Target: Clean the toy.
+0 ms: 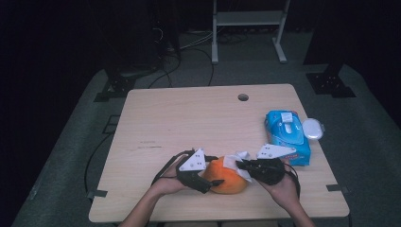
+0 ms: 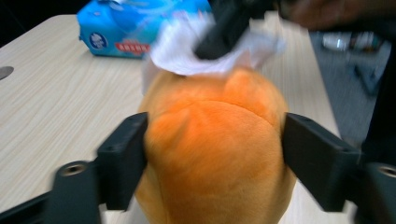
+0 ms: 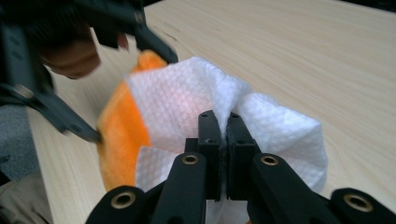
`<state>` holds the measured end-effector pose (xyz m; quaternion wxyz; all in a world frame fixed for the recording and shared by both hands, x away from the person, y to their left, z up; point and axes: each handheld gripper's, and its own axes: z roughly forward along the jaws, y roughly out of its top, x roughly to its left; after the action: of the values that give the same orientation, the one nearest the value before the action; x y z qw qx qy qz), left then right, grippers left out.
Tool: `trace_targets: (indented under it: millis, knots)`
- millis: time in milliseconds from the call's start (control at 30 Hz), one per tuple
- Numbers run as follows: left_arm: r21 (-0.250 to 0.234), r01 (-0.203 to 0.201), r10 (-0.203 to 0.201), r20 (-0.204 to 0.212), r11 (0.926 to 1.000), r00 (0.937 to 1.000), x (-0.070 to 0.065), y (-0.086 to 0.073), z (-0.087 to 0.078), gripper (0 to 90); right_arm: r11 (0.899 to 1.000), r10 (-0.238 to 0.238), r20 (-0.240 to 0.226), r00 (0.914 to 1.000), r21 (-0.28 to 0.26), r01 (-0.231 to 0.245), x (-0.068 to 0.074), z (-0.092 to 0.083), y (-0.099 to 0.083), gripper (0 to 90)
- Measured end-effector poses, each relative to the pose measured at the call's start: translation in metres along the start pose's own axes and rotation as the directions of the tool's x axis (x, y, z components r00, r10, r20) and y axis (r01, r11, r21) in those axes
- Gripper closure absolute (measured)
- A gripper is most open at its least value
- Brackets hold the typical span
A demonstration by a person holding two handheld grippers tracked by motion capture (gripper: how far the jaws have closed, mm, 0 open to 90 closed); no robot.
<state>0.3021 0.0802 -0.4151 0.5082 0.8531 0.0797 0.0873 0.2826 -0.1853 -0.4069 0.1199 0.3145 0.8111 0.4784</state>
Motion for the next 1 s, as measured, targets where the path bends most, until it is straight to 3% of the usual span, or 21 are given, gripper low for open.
trace_targets:
  millis: [67, 100, 133, 233, 333, 467, 633, 700, 767, 900, 1000]
  knots:
    - [-0.023, 0.062, -0.062, 0.01, 0.9978, 0.998, 0.002, 0.003, 0.001, 18.2, 1.0, 0.006, 0.002, 1.0, 0.007, -0.006, -0.001, 0.0, -0.002, 86.3]
    - [-0.012, 0.072, -0.072, 0.01, 0.9973, 0.9974, 0.002, 0.003, 0.002, 18.6, 1.0, 0.006, -0.004, 1.0, 0.01, -0.006, 0.0, 0.001, -0.001, 86.3]
    - [0.01, 0.057, -0.057, 0.001, 0.9983, 0.9984, 0.001, 0.002, 0.003, 21.7, 1.0, 0.002, -0.006, 1.0, 0.014, -0.002, 0.001, 0.001, 0.0, 86.3]
    - [0.01, 0.032, -0.032, 0.006, 0.9994, 0.9995, -0.001, -0.002, 0.004, 30.0, 1.0, -0.002, -0.015, 0.9999, 0.028, 0.003, 0.004, 0.001, 0.002, 86.4]
    - [0.02, -0.03, 0.031, -0.035, 0.9993, 0.9989, -0.002, 0.0, 0.002, 31.7, 0.999, -0.02, -0.025, 0.9995, 0.049, 0.022, 0.008, 0.001, 0.004, 86.8]
    - [0.025, -0.024, 0.026, -0.07, 0.9994, 0.9972, 0.0, 0.002, -0.001, 29.2, 0.995, -0.07, 0.0, 0.9975, 0.072, 0.07, 0.017, 0.001, 0.007, 87.0]
    - [0.033, 0.01, -0.01, -0.016, 0.9994, 0.9998, 0.001, -0.001, 0.0, 30.0, 0.997, -0.046, -0.028, 0.9985, 0.068, 0.048, 0.015, 0.0, 0.007, 87.1]
    - [0.042, -0.014, 0.014, 0.001, 0.999, 0.9999, -0.001, 0.0, 0.001, 29.6, 0.998, -0.048, -0.031, 0.9984, 0.048, 0.05, 0.017, -0.001, 0.009, 87.0]
    - [0.049, -0.068, 0.066, 0.026, 0.9965, 0.9974, -0.005, 0.001, 0.001, 30.3, 0.999, -0.037, -0.059, 0.9976, 0.019, 0.038, 0.021, -0.001, 0.011, 86.9]
    - [0.043, -0.116, 0.114, 0.048, 0.9923, 0.9923, -0.011, 0.001, 0.002, 29.4, 0.997, -0.083, -0.069, 0.9942, 0.002, 0.083, 0.034, 0.002, 0.018, 86.9]
    - [0.025, -0.065, 0.064, 0.052, 0.9976, 0.9966, -0.008, 0.002, 0.003, 21.5, 0.996, -0.087, -0.054, 0.9948, 0.006, 0.087, 0.034, 0.003, 0.018, 86.9]
